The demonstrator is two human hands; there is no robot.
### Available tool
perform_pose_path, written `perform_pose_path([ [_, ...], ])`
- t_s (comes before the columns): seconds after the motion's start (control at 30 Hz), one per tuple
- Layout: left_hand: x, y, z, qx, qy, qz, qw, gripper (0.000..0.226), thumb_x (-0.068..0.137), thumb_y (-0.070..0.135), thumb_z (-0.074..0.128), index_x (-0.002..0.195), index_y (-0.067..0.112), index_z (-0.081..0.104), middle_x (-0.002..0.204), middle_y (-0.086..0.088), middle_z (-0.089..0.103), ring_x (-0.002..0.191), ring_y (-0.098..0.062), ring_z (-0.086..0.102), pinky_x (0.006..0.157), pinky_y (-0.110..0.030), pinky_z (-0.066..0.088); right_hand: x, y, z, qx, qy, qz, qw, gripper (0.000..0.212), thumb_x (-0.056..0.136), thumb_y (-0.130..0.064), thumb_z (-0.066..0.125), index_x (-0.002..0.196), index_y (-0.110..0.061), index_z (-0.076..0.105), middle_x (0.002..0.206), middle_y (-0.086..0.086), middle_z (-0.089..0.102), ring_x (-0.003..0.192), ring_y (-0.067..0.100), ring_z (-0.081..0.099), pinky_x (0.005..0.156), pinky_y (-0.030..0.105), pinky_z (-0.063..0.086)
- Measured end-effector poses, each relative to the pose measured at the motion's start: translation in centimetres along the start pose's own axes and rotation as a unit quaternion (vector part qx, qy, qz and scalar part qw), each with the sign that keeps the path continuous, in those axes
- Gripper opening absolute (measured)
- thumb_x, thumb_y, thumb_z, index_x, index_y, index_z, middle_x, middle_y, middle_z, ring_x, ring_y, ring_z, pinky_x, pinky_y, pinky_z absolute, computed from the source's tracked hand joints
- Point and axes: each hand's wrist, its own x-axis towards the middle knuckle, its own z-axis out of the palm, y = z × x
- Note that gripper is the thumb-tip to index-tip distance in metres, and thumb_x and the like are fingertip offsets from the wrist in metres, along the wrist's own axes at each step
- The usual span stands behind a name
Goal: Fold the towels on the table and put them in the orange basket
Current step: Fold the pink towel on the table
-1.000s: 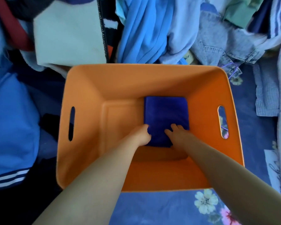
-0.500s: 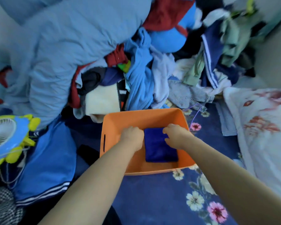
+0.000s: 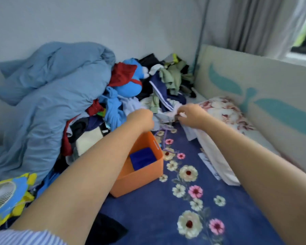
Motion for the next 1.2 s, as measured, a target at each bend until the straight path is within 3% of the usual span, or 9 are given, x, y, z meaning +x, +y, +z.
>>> perform_pose_path([
  [0.17,-6.0,9.8,-2.7,0.015,0.069,0.141,0.987,0.029,0.094,0.019,0.043,0.114,0.003,0.057,0.124,-0.018,0.056,0.113,-0.036,0.053,0.090,-0.043,0.044,-12.5,3.4,-6.0,-0.025,0.101,0.079,0.991,0.036,0.089,-0.012,0.050,0.124,-0.005,0.053,0.129,0.020,0.054,0.118,0.032,0.049,0.095,0.032,0.036],
  [0.37,-14.3,22.4,-0.3,0.014,0.078,0.310,0.947,0.030,0.092,0.020,0.044,0.114,0.007,0.059,0.127,-0.016,0.057,0.117,-0.033,0.053,0.092,-0.038,0.046,-31.7,6.8,-7.7,-0.038,0.154,0.235,0.959,0.034,0.090,-0.012,0.052,0.122,-0.003,0.055,0.125,0.018,0.056,0.115,0.030,0.052,0.095,0.028,0.035],
  [0.43,-19.4,28.6,0.3,0.004,0.069,0.380,0.922,0.029,0.091,0.020,0.043,0.113,0.009,0.060,0.126,-0.013,0.058,0.117,-0.032,0.054,0.091,-0.037,0.046,-40.8,7.9,-8.4,-0.039,0.151,0.324,0.933,0.035,0.088,-0.009,0.055,0.122,-0.002,0.055,0.124,0.019,0.056,0.114,0.030,0.054,0.094,0.026,0.034],
  [0.53,-24.8,34.5,0.0,0.002,0.082,0.435,0.897,0.030,0.092,0.021,0.043,0.115,0.011,0.059,0.127,-0.010,0.057,0.118,-0.030,0.054,0.090,-0.034,0.046,-48.6,8.7,-9.7,-0.037,0.165,0.383,0.908,0.036,0.086,-0.008,0.057,0.121,-0.002,0.055,0.124,0.019,0.057,0.114,0.030,0.053,0.094,0.023,0.033],
  [0.73,-39.9,48.2,-1.9,0.009,0.120,0.578,0.807,0.027,0.092,0.019,0.047,0.115,0.013,0.060,0.123,-0.008,0.058,0.113,-0.028,0.057,0.080,-0.032,0.047,-67.5,8.9,-15.1,-0.061,0.219,0.500,0.836,0.034,0.088,-0.014,0.055,0.122,-0.008,0.056,0.127,0.013,0.054,0.117,0.025,0.051,0.098,0.026,0.036],
  [0.87,-49.7,56.7,-2.8,0.015,0.129,0.642,0.756,0.025,0.091,0.012,0.044,0.110,0.009,0.060,0.118,-0.008,0.059,0.106,-0.028,0.058,0.067,-0.029,0.038,-79.5,9.9,-18.1,-0.090,0.228,0.557,0.794,0.035,0.091,-0.016,0.052,0.125,-0.008,0.053,0.129,0.012,0.052,0.119,0.025,0.048,0.097,0.029,0.037],
  [1.03,-59.7,65.7,-3.5,0.001,0.125,0.669,0.733,0.030,0.089,0.005,0.042,0.113,0.008,0.060,0.122,-0.009,0.058,0.110,-0.031,0.057,0.070,-0.030,0.040,-92.7,12.6,-21.0,-0.133,0.217,0.608,0.752,0.034,0.089,-0.014,0.052,0.123,-0.009,0.054,0.125,0.014,0.053,0.114,0.028,0.050,0.087,0.027,0.038],
  [1.2,-66.4,74.2,-3.4,0.019,0.139,0.699,0.701,0.031,0.093,0.010,0.039,0.118,0.009,0.058,0.123,-0.008,0.058,0.111,-0.029,0.057,0.068,-0.031,0.040,-103.7,15.6,-23.5,-0.160,0.171,0.653,0.721,0.038,0.087,-0.014,0.053,0.125,-0.010,0.053,0.128,0.012,0.051,0.117,0.029,0.049,0.096,0.035,0.042],
])
